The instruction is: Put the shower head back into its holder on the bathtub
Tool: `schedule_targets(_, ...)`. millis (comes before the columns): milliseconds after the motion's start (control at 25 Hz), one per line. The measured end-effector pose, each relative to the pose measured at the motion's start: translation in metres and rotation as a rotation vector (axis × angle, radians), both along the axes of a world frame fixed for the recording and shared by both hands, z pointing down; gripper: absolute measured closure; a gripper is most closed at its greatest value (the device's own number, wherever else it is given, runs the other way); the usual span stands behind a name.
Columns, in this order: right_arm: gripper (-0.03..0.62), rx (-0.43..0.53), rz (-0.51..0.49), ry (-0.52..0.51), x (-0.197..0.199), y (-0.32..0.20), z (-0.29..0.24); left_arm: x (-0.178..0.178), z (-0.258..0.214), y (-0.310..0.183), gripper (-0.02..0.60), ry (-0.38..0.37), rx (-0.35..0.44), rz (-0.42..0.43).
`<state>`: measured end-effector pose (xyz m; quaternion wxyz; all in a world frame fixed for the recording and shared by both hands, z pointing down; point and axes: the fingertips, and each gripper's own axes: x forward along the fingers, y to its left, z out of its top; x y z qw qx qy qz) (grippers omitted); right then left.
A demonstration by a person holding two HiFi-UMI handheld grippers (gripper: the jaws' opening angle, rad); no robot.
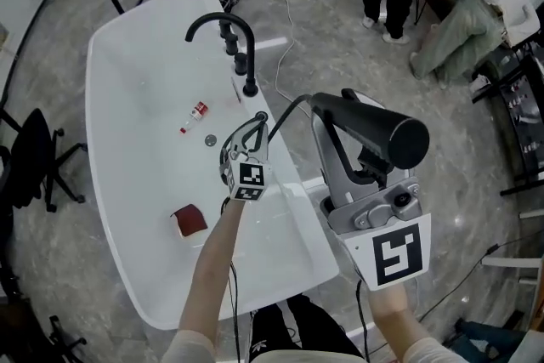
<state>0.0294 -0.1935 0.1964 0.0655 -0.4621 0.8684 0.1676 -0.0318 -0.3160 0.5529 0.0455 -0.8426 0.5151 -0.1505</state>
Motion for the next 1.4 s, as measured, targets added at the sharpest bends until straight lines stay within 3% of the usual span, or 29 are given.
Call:
schedule_targets(160, 0.454, -0.009, -0.033, -0.082, 0.01, 0.004, -0.028, 0.015, -0.046, -0.024, 0.581, -0.03, 0.04, 0.027)
schedule_targets(240, 0.456, -0.003, -0.035, -0.097, 0.013, 0.008, -0.033, 0.017, -0.039, -0.019, 0.581, -0.047, 0.018, 0.039)
schedule_targets(360, 0.456, 0.037, -0.013, -0.041, 0.017, 0.013, -0.035, 0.014, 0.001, 0.009, 0.58, -0.021, -0.059, 0.029)
schedule_targets(480, 0.456, 0.049, -0.003, 0.001, 0.019, 0.012, -0.032, 0.009, 0.046, 0.046, 0.493, 0.039, -0.154, 0.013)
schedule_targets(560, 0.456, 0.042, 0.003, 0.008, 0.022, 0.01, -0.026, 0.016, 0.069, 0.07, 0.373, 0.063, -0.201, 0.047)
schedule_targets(680, 0.456, 0.025, 0.006, -0.004, 0.025, 0.008, -0.02, 0.027, 0.103, 0.1, 0.311, 0.026, -0.274, 0.12)
schedule_targets(800, 0.456, 0.026, 0.021, 0.013, 0.027, 0.007, -0.016, 0.031, 0.128, 0.119, 0.305, -0.007, -0.313, 0.146)
schedule_targets(1000, 0.456, 0.036, 0.015, 0.03, 0.034, 0.007, -0.008, 0.021, 0.171, 0.137, 0.308, -0.041, -0.382, 0.113)
schedule_targets(1200, 0.456, 0.027, 0.021, 0.023, 0.041, 0.008, 0.0, 0.01, 0.214, 0.147, 0.31, -0.129, -0.451, 0.103)
schedule_targets(1400, 0.456, 0.039, 0.018, 0.048, 0.042, 0.012, 0.012, 0.004, 0.232, 0.134, 0.31, -0.161, -0.409, 0.09)
